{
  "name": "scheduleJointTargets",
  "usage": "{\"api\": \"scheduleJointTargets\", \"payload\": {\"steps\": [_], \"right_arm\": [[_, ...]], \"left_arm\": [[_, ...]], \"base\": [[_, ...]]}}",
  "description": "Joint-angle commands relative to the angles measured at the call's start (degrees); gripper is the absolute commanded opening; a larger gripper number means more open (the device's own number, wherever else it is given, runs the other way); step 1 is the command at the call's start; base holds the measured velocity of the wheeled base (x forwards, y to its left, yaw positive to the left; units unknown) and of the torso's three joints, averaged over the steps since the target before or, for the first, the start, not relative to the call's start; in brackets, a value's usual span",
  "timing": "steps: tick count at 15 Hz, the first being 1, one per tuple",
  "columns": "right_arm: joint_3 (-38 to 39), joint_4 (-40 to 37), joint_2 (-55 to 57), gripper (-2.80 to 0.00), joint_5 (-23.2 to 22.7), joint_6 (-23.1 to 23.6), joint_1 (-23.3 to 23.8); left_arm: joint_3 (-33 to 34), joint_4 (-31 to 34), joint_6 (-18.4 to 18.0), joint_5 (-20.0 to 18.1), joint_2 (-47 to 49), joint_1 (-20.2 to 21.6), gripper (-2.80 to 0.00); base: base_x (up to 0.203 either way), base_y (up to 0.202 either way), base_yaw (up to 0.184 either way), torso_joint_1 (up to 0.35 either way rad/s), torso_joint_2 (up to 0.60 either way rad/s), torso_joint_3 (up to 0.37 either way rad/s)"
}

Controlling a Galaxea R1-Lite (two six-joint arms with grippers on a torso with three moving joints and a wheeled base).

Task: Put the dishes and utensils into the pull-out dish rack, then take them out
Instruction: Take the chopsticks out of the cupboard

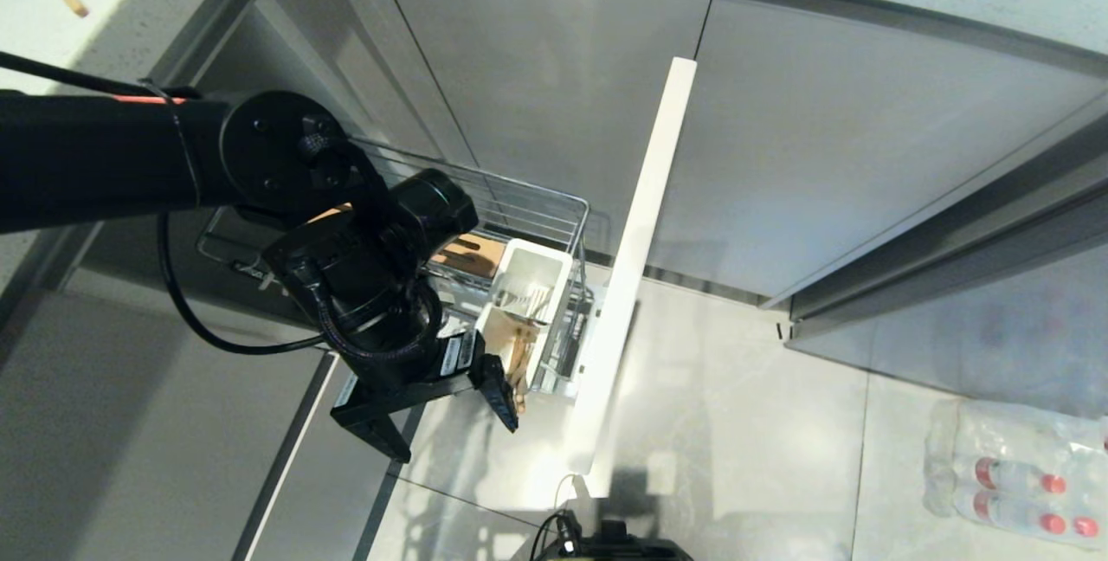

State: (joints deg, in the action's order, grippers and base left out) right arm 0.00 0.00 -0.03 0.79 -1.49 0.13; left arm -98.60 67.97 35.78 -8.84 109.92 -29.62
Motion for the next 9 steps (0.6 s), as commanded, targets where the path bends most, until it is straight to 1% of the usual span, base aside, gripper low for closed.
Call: {"api": "scheduleJointTargets", "payload": {"steps": [1, 9], "right_arm": [[0.00, 0.00, 0.03, -2.80, 0.00, -0.01, 0.04], [0.00, 0.00, 0.03, -2.80, 0.00, -0.09, -0.05]], "left_arm": [[-0.10, -0.47, 0.68, 1.59, 0.56, 0.49, 0.00], [-0.19, -0.30, 0.96, 1.98, 0.48, 0.53, 0.00]], "base": [[0.000, 0.000, 0.000, 0.000, 0.00, 0.000], [0.000, 0.000, 0.000, 0.000, 0.00, 0.000]]}}
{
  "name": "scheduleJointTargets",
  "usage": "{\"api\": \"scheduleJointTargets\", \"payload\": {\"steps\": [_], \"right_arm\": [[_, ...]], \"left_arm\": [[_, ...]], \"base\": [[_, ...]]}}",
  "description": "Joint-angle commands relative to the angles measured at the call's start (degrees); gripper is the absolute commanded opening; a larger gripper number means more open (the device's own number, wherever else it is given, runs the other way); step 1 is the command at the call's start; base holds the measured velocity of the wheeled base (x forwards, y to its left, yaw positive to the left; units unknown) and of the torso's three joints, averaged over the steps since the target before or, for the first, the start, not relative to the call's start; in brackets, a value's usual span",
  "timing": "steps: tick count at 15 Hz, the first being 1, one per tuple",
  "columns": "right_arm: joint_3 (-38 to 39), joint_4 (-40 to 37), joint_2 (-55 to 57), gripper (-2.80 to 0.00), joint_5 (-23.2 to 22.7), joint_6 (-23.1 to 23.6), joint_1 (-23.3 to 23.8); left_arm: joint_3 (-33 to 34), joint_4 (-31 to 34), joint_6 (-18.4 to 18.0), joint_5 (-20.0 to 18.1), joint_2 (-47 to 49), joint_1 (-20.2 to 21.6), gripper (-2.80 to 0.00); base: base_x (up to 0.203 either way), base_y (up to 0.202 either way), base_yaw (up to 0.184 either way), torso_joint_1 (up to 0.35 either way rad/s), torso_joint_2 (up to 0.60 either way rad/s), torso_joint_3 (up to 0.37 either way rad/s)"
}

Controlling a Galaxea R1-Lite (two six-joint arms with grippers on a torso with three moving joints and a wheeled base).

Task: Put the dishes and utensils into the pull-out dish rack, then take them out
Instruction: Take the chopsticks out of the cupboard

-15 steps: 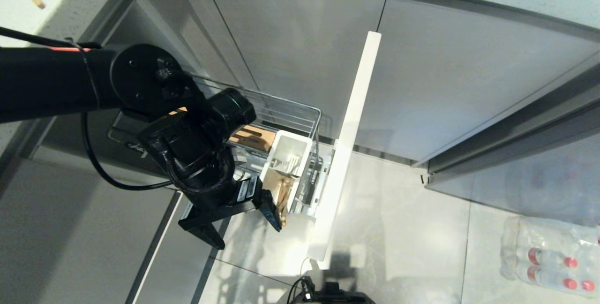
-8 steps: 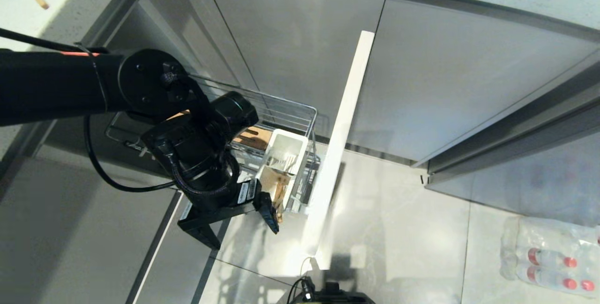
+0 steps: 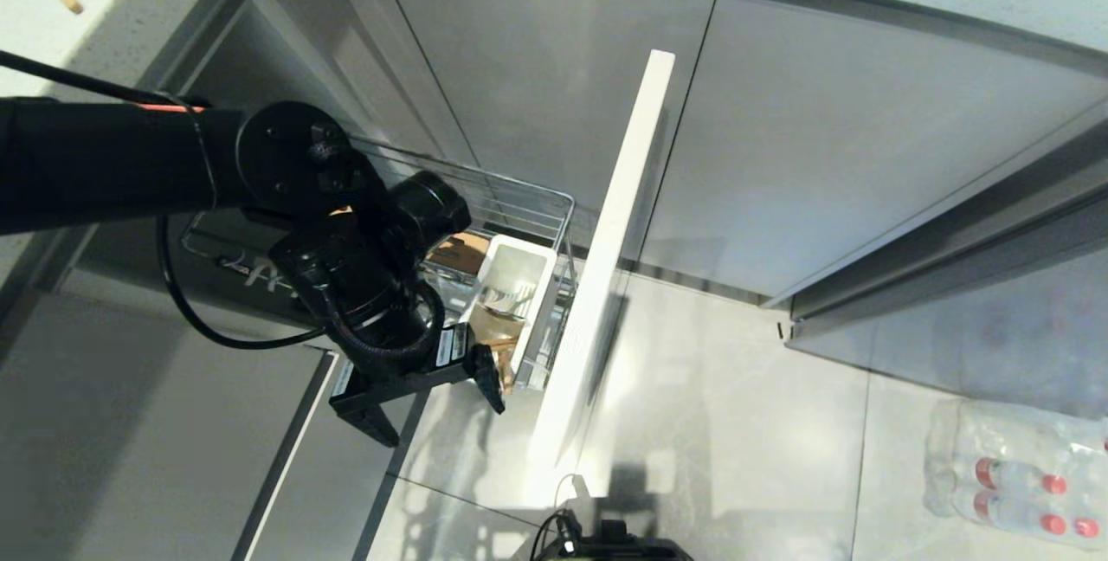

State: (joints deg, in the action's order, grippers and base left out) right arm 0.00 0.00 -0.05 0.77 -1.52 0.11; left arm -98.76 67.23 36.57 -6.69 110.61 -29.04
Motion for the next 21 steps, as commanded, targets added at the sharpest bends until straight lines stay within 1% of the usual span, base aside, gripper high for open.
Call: {"api": "scheduleJointTargets", "payload": {"steps": [1, 4, 7, 11, 21], "right_arm": [[0.00, 0.00, 0.05, -2.80, 0.02, 0.00, -0.01], [0.00, 0.00, 0.05, -2.80, 0.03, 0.00, -0.02], [0.00, 0.00, 0.05, -2.80, 0.04, 0.03, -0.02], [0.00, 0.00, 0.05, -2.80, 0.02, 0.02, -0.01], [0.00, 0.00, 0.05, -2.80, 0.02, 0.02, -0.02]], "left_arm": [[-0.21, 0.58, 0.17, -0.32, -0.39, -0.05, 0.00], [-0.24, 0.80, 0.08, -0.08, -1.15, 0.24, 0.00], [-0.70, 0.58, -0.39, 0.03, -0.84, 3.23, 0.00], [-2.31, 0.10, -0.97, 0.10, -0.39, 6.19, 0.00], [-2.49, 0.09, -0.98, -0.73, 3.07, 5.93, 0.00]], "base": [[0.000, 0.000, 0.000, 0.000, 0.00, 0.000], [0.000, 0.000, 0.000, 0.000, 0.00, 0.000], [0.000, 0.000, 0.000, 0.000, 0.00, 0.000], [0.000, 0.000, 0.000, 0.000, 0.00, 0.000], [0.000, 0.000, 0.000, 0.000, 0.00, 0.000]]}}
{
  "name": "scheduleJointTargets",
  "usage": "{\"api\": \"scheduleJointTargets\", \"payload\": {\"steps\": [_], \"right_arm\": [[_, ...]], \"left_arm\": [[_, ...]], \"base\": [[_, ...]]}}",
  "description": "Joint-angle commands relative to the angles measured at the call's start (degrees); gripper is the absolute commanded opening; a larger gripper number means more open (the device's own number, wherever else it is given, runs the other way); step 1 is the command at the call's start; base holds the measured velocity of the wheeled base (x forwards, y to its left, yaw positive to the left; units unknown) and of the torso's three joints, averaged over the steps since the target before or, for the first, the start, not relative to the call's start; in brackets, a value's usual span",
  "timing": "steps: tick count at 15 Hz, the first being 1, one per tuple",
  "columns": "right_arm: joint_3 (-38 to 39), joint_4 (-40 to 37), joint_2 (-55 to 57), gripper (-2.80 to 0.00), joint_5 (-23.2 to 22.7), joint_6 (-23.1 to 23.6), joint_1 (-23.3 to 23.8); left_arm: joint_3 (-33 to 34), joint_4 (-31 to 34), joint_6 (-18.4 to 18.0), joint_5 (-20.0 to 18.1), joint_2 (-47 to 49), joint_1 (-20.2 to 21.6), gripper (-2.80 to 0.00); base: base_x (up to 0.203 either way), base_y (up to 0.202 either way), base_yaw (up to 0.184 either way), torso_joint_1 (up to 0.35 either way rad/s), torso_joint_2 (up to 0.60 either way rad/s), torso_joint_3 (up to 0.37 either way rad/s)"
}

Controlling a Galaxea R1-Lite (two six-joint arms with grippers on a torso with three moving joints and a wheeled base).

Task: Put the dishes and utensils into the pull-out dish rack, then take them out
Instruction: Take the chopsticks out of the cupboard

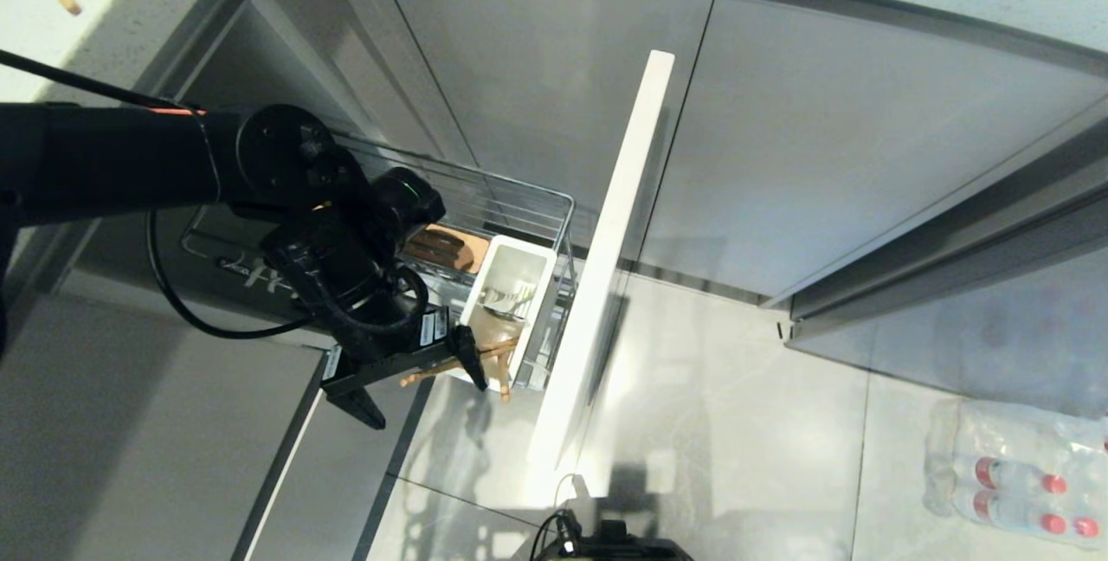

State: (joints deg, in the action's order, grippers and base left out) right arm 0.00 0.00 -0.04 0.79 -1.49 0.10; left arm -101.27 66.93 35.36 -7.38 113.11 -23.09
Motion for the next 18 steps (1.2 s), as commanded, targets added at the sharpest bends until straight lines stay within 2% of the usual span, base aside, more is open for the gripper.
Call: {"api": "scheduleJointTargets", "payload": {"steps": [1, 6, 7, 18], "right_arm": [[0.00, 0.00, 0.04, -2.80, 0.01, -0.01, 0.07], [0.00, 0.00, 0.04, -2.80, 0.01, -0.05, -0.01], [0.00, 0.00, 0.04, -2.80, 0.01, -0.02, 0.01], [0.00, 0.00, 0.04, -2.80, 0.01, -0.01, 0.07]], "left_arm": [[0.02, 0.33, 0.23, -0.10, 0.84, -0.03, 0.00], [0.02, 0.31, 0.23, -0.09, 1.06, -0.11, 0.00], [0.01, 0.40, 0.32, -0.01, 1.06, -0.20, -2.80], [0.37, 0.61, 0.85, -0.18, 0.67, -2.37, -2.80]], "base": [[0.000, 0.000, 0.000, 0.000, 0.00, 0.000], [0.000, 0.000, 0.000, 0.000, 0.00, 0.000], [0.000, 0.000, 0.000, 0.000, 0.00, 0.000], [0.000, 0.000, 0.000, 0.000, 0.00, 0.000]]}}
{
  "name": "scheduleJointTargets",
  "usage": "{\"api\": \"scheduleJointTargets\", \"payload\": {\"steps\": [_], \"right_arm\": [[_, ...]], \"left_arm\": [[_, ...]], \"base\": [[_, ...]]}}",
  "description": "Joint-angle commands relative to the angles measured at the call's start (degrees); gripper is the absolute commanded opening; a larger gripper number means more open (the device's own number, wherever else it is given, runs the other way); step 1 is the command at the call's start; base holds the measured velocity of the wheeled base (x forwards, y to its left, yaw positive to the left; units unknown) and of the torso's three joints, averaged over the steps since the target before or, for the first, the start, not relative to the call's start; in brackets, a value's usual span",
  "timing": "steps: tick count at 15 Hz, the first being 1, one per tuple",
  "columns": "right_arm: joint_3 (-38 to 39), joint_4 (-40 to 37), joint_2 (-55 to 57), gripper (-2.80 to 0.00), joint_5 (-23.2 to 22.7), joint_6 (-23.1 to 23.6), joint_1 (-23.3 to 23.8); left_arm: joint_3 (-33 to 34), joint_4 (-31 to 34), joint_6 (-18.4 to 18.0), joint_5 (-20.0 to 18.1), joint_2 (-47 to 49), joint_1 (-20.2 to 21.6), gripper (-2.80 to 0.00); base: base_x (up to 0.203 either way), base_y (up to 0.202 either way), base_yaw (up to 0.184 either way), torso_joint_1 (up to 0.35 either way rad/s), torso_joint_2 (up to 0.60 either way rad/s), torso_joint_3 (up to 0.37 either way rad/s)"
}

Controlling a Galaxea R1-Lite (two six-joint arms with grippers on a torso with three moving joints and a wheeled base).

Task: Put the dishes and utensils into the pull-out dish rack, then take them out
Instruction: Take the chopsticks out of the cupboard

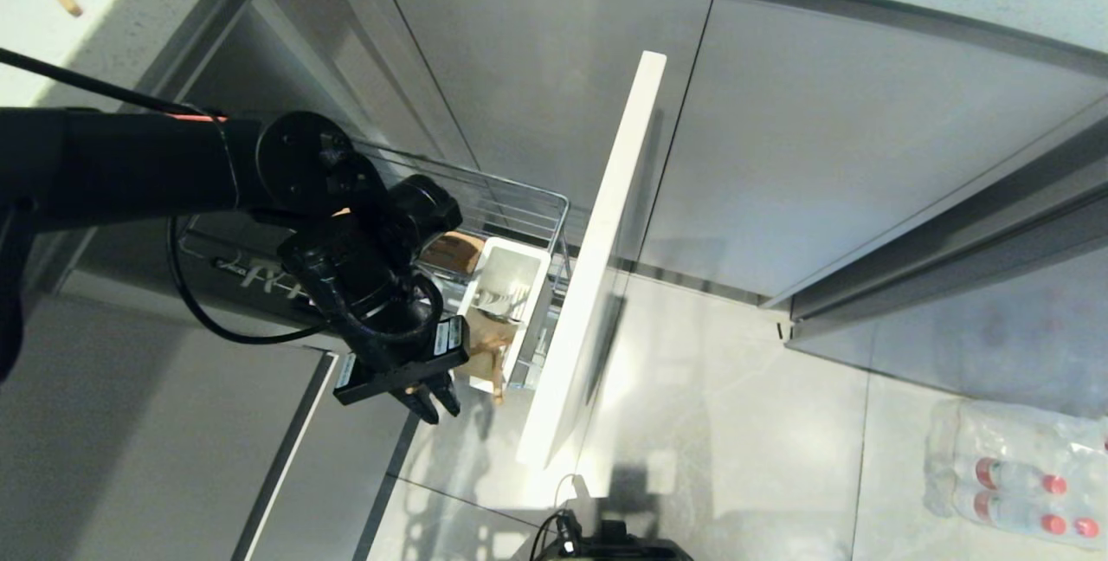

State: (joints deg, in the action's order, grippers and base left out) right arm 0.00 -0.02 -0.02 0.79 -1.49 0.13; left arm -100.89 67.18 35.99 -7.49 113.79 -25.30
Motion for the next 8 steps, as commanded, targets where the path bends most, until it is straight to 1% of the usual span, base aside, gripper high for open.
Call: {"api": "scheduleJointTargets", "payload": {"steps": [1, 3, 5, 8], "right_arm": [[0.00, 0.02, 0.02, -2.80, 0.00, -0.01, 0.02], [0.00, 0.02, 0.02, -2.80, 0.00, -0.08, -0.04], [0.00, 0.02, 0.02, -2.80, 0.00, -0.06, -0.03], [0.00, 0.02, 0.02, -2.80, 0.00, -0.01, 0.04]], "left_arm": [[0.02, 0.46, 0.22, -0.07, -0.20, -0.52, -2.80], [0.00, 0.66, 0.63, -0.19, -2.14, -1.26, -2.80], [-0.01, 0.67, 2.41, -0.53, -5.52, -2.36, -2.80], [-0.03, 0.80, 3.08, -0.65, -12.45, -4.10, -2.80]], "base": [[0.000, 0.000, 0.000, 0.000, 0.00, 0.000], [0.000, 0.000, 0.000, 0.000, 0.00, 0.000], [0.000, 0.000, 0.000, 0.000, 0.00, 0.000], [0.000, 0.000, 0.000, 0.000, 0.00, 0.000]]}}
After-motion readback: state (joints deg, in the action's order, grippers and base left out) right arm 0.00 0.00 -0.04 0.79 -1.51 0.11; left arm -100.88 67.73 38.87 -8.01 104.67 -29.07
